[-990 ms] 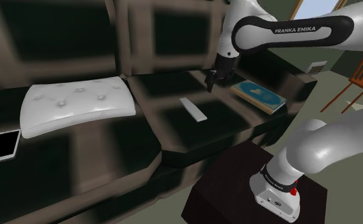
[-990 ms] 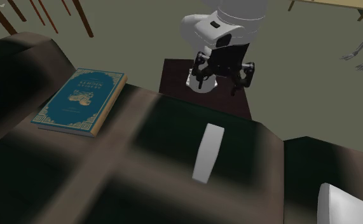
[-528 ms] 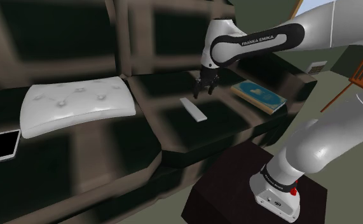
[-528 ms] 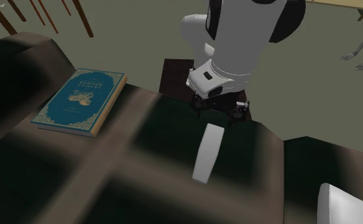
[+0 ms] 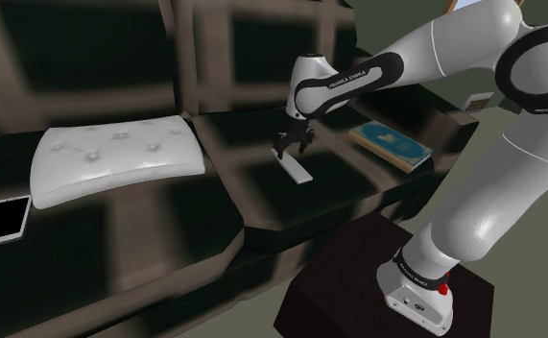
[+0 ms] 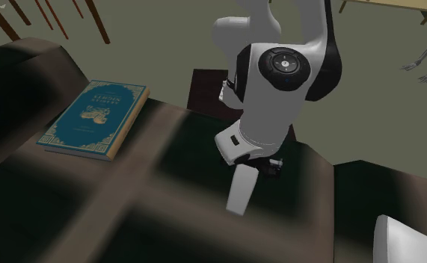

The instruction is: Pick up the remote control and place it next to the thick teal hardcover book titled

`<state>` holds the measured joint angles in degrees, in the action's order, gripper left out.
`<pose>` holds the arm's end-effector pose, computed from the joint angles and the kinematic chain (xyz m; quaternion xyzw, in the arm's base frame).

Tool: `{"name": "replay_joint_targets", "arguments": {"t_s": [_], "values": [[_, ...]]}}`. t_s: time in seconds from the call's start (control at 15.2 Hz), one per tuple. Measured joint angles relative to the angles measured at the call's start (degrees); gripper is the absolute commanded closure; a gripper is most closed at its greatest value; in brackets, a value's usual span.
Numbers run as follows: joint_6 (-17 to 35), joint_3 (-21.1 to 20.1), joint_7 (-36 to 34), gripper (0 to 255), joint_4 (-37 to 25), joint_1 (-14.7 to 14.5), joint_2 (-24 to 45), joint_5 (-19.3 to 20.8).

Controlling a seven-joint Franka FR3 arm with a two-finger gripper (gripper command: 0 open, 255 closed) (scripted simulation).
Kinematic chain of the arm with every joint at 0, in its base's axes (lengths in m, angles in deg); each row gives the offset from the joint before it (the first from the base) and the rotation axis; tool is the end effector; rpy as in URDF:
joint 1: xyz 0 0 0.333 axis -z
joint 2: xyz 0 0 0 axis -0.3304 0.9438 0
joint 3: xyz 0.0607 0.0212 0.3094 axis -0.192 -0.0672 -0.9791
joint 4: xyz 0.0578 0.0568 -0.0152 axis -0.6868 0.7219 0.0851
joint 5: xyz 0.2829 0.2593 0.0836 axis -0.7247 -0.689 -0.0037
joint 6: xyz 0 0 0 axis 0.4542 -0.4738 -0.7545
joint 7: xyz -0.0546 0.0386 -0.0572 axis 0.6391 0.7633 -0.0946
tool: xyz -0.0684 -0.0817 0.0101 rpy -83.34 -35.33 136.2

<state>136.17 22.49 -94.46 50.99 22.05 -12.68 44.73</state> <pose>0.5121 -0.0050 0.3624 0.9871 -0.1594 -0.0129 0.0067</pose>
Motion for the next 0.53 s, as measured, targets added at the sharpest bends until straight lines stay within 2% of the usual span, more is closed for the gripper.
{"name": "replay_joint_targets", "arguments": {"t_s": [0.53], "values": [[4.9, 0.1, -0.1, 0, 1.8, 0.1, 3.1, 0.1]]}}
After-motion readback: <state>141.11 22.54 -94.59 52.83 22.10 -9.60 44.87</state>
